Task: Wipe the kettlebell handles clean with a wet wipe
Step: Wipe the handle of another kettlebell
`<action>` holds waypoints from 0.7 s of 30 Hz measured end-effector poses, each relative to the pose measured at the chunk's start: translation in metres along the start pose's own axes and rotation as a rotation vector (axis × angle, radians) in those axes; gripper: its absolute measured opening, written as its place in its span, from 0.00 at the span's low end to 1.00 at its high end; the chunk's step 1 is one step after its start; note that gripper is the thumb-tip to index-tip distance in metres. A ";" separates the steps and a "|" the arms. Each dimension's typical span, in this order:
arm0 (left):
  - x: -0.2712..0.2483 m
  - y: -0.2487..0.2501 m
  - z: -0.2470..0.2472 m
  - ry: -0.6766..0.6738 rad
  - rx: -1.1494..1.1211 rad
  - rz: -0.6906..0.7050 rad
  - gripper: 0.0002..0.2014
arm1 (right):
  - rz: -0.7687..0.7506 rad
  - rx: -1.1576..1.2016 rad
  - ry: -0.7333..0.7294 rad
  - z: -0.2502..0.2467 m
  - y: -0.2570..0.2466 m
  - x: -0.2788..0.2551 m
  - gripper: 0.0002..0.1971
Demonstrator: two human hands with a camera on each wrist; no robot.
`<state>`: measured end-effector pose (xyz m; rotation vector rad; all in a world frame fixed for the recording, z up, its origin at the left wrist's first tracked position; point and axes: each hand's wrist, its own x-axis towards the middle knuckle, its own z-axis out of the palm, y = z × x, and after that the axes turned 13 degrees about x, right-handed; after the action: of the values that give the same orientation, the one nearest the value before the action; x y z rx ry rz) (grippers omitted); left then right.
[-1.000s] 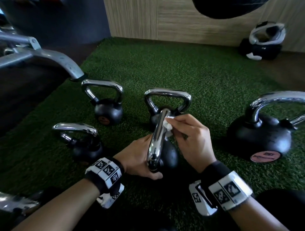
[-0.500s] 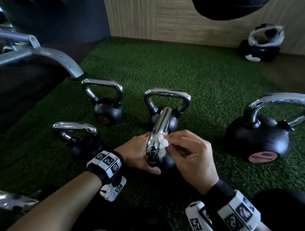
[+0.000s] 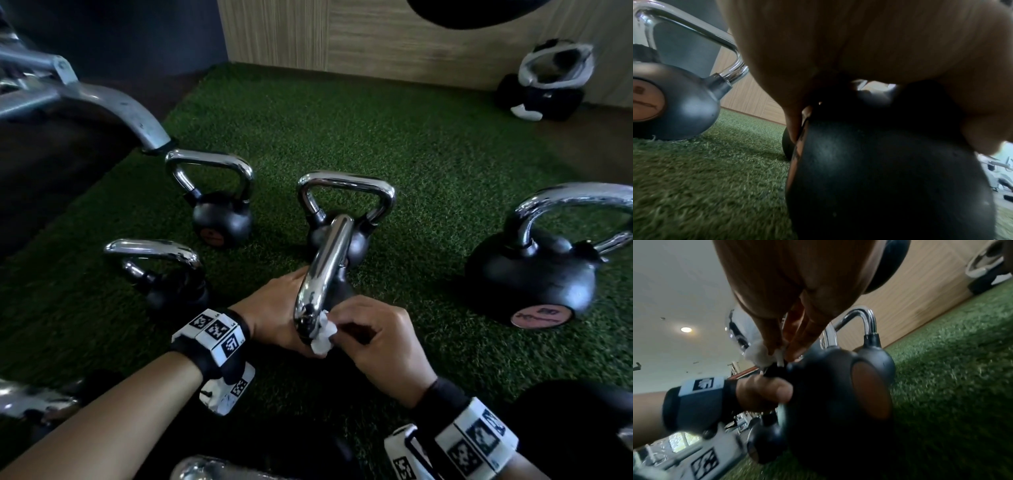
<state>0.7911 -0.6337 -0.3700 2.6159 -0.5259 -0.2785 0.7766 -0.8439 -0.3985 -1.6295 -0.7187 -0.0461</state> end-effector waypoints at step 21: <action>-0.008 -0.007 0.016 0.117 -0.060 0.087 0.52 | 0.166 0.037 -0.395 -0.007 -0.012 0.046 0.13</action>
<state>0.7818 -0.6309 -0.3871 2.5249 -0.5803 -0.1105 0.8105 -0.8312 -0.3672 -1.6753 -0.8730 0.4165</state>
